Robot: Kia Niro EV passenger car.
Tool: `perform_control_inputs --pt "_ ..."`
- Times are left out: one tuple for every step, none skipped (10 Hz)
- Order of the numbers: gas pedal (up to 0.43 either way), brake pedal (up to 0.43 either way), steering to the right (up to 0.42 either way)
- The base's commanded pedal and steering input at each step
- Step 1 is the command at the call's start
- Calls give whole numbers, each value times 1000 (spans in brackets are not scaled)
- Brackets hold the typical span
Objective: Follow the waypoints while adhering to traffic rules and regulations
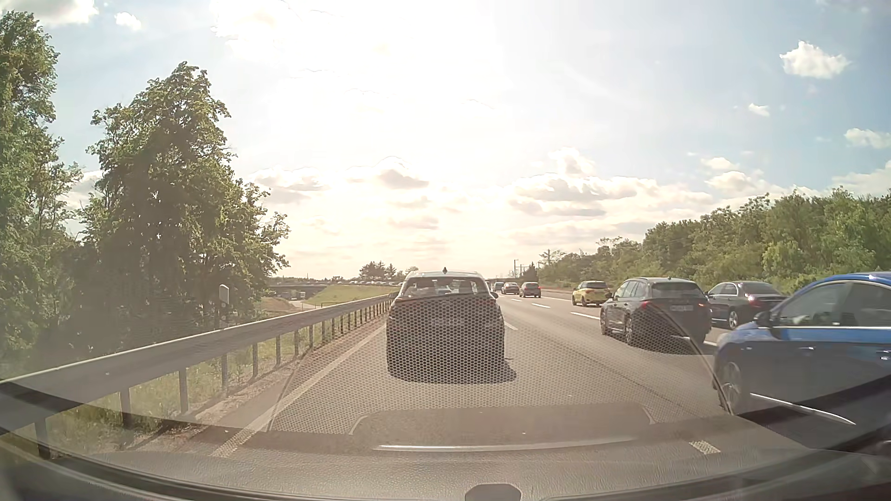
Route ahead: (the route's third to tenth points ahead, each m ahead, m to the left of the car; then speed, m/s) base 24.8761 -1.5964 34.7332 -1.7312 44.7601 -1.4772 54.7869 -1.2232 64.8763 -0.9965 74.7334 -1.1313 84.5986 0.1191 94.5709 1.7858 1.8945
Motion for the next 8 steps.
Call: perform_control_inputs --pt "87 0 3" --pt "98 0 3" --pt "110 0 3" --pt "118 0 3" --pt "118 0 3" --pt "118 0 2" --pt "118 0 0" --pt "118 0 -6"
